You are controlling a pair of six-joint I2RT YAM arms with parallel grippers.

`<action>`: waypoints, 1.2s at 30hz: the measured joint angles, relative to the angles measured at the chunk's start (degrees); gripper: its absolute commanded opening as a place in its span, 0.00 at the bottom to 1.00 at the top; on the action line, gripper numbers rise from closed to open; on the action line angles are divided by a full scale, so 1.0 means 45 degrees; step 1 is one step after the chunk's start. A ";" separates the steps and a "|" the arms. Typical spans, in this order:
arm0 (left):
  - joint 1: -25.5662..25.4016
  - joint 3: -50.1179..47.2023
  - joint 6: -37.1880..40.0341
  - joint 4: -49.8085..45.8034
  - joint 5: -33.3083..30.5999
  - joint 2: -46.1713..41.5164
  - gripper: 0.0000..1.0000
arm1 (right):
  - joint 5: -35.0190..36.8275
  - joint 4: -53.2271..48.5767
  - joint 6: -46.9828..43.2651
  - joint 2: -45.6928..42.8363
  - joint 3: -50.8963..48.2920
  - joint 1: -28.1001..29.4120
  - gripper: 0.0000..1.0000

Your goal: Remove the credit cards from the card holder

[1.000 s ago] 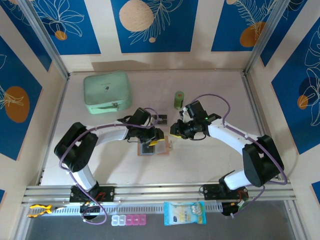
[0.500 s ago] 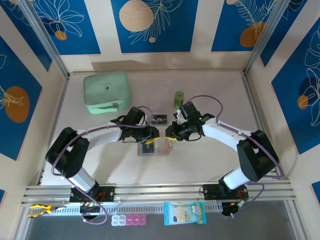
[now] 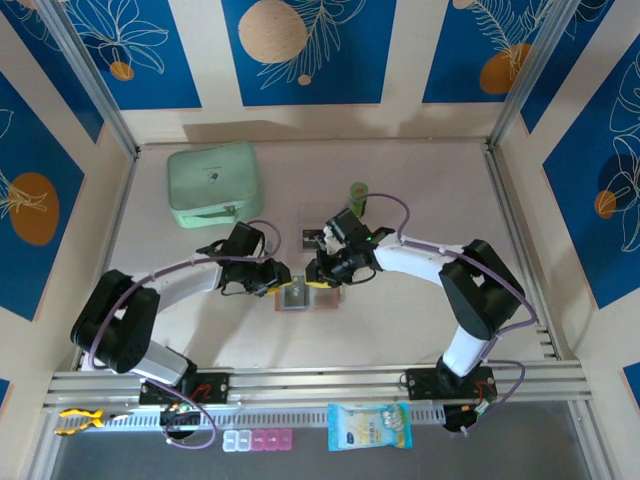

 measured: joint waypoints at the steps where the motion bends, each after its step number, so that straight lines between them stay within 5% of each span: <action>1: 0.0000 -0.0044 0.0000 0.0068 0.0044 0.0058 0.33 | -0.0010 0.0049 0.0010 0.0117 0.0000 0.0044 0.24; 12: 0.0015 -0.0277 0.0000 0.0549 0.0452 0.0772 0.20 | -0.0185 0.0529 0.0136 0.0908 0.0000 0.0180 0.25; 36: 0.0180 -0.0355 0.0243 0.0544 0.0573 0.0845 0.17 | -0.0253 0.0738 -0.0170 0.1938 0.0510 0.0287 0.24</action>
